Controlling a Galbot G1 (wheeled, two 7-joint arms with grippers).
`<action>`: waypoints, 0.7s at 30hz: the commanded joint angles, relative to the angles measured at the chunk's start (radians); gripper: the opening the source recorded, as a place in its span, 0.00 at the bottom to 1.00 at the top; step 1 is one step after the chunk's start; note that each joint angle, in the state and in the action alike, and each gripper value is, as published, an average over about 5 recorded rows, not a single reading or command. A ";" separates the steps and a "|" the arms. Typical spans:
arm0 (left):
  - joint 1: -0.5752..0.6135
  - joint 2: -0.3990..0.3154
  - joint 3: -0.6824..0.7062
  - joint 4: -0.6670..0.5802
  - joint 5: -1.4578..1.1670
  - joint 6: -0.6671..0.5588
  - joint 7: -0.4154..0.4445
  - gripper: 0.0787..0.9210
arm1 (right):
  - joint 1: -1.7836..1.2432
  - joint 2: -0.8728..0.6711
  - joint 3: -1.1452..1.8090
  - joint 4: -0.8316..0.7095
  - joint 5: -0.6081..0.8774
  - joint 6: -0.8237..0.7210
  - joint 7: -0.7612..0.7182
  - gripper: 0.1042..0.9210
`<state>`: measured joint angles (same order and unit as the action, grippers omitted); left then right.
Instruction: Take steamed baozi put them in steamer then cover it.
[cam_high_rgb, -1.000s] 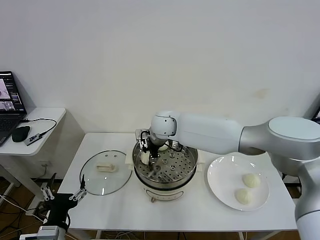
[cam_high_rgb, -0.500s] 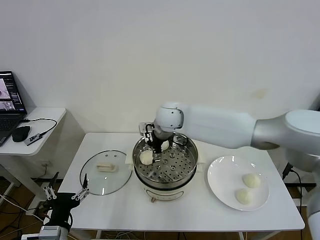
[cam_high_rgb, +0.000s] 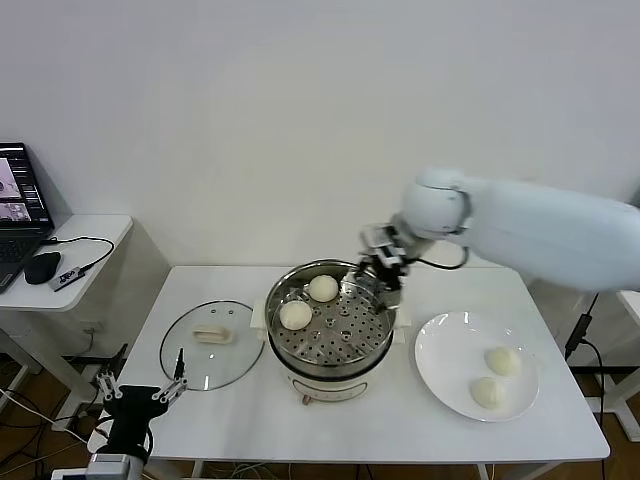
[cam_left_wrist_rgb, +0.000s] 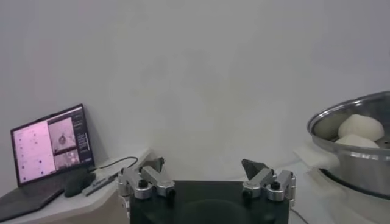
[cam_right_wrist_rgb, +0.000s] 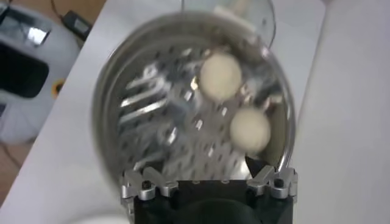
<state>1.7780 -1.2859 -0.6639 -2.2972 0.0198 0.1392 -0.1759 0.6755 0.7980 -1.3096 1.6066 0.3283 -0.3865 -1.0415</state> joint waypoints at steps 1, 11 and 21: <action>0.003 0.017 0.010 0.021 0.004 -0.003 0.000 0.88 | -0.052 -0.399 0.016 0.148 -0.209 0.104 -0.063 0.88; 0.001 0.028 0.028 0.062 0.018 -0.004 -0.002 0.88 | -0.554 -0.609 0.348 0.153 -0.399 0.154 -0.045 0.88; 0.021 0.023 0.010 0.068 0.022 -0.008 -0.003 0.88 | -0.966 -0.603 0.673 0.108 -0.486 0.168 -0.025 0.88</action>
<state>1.7922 -1.2622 -0.6466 -2.2369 0.0394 0.1321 -0.1783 0.0763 0.2885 -0.8976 1.7145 -0.0378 -0.2462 -1.0679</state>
